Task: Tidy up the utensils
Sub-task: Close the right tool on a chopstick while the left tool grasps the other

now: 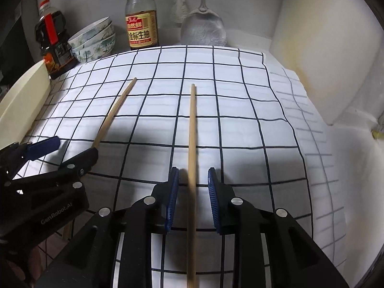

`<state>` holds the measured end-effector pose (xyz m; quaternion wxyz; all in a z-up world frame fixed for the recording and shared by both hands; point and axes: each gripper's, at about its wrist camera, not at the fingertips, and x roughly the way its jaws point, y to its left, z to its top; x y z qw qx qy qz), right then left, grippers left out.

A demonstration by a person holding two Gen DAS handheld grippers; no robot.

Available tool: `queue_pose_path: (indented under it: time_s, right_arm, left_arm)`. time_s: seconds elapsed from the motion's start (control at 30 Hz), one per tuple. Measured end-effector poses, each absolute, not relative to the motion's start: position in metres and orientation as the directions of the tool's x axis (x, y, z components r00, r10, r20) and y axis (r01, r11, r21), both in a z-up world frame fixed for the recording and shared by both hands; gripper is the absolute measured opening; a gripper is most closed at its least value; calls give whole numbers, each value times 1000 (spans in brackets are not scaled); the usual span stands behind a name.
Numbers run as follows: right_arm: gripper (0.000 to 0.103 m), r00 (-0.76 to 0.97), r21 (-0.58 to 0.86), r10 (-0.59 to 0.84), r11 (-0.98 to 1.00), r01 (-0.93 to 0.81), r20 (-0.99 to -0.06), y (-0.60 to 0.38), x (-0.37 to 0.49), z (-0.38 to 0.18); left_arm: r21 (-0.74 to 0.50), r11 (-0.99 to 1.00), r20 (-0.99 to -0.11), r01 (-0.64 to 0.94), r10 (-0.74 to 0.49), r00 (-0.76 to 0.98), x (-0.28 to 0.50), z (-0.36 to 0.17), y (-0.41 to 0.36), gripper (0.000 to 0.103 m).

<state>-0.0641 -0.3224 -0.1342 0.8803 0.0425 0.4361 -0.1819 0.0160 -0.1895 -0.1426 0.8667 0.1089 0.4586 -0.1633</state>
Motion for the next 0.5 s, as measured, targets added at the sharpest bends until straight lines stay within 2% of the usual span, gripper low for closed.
queue_pose_path:
  time_s: [0.07,0.1,0.17,0.5]
  right_arm:
    - [15,555,-86,-280,933,349,-783,-321,-64,-134]
    - [7,552,-93,-283,934,346,-785,-320,-63,-134]
    - [6,548,-89,-279,933,348,-789,-320,-63,-134]
    - [6,558,5,-218,929,369,-801,-318,-74,-123]
  left_arm:
    - [44,911,-828,410,-197,526,10,-142,-196,33]
    - [48,905,-827,424,-202,525,8,-142,-199,28]
    - [52,896,-827,441,-209,522,4,-142,-204,8]
    - [-3,901,-845,434,-235,481,4,-134,-191,7]
